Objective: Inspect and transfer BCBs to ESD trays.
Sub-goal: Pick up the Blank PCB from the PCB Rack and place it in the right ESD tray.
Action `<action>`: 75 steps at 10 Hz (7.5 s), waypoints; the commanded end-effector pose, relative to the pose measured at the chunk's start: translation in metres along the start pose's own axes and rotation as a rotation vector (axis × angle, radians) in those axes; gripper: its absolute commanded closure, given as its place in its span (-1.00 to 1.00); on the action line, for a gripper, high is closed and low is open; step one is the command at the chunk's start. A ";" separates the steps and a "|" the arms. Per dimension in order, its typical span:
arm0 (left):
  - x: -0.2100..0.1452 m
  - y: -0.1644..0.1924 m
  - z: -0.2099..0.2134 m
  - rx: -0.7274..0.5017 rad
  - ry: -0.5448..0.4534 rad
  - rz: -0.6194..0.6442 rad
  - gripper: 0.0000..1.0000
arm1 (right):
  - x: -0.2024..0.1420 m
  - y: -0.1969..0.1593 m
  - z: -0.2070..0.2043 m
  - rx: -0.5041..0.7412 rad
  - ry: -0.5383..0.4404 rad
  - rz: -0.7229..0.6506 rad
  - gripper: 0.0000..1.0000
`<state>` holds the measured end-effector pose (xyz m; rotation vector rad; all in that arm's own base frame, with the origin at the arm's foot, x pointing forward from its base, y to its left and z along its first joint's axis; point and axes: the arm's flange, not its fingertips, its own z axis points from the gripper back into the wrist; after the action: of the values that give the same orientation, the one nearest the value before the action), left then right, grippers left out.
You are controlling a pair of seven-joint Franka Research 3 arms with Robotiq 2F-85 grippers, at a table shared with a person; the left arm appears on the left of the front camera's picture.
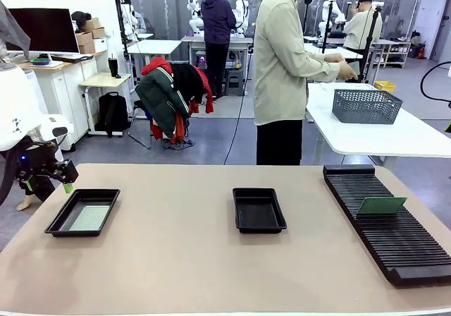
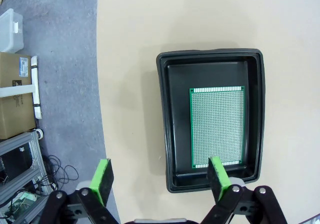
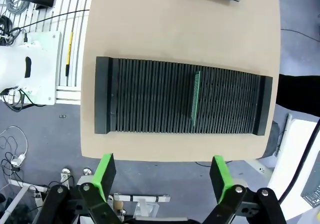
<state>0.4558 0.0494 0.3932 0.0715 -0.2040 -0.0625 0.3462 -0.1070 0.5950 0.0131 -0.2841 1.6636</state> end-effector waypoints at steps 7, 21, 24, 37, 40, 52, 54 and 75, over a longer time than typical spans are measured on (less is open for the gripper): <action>0.000 0.001 -0.001 0.001 -0.008 0.001 -1.00 | 0.005 -0.006 -0.013 -0.010 0.013 0.024 -1.00; 0.000 0.001 -0.001 0.001 -0.008 0.001 -1.00 | -0.006 -0.062 -0.191 -0.042 0.047 -0.025 -1.00; 0.000 0.001 -0.001 0.001 -0.008 0.001 -1.00 | -0.011 -0.069 -0.220 -0.055 0.076 -0.038 -1.00; 0.000 0.001 -0.001 0.001 -0.008 0.001 -1.00 | -0.028 -0.074 -0.263 -0.016 0.072 -0.071 -1.00; 0.000 0.001 -0.001 0.001 -0.008 0.001 -1.00 | -0.023 -0.073 -0.258 -0.003 0.091 -0.086 -1.00; 0.000 0.001 -0.001 0.001 -0.008 0.001 -1.00 | -0.024 -0.068 -0.260 -0.050 0.126 -0.105 -0.23; 0.000 0.001 -0.001 0.001 -0.008 0.001 -1.00 | -0.024 -0.069 -0.262 -0.054 0.133 -0.110 -0.03; 0.000 0.001 -0.001 0.001 -0.008 0.001 -1.00 | -0.024 -0.073 -0.258 -0.039 0.114 -0.104 1.00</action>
<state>0.4558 0.0493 0.3933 0.0715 -0.2042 -0.0628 0.4611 -0.0748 0.3538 -0.0938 -0.2256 1.5494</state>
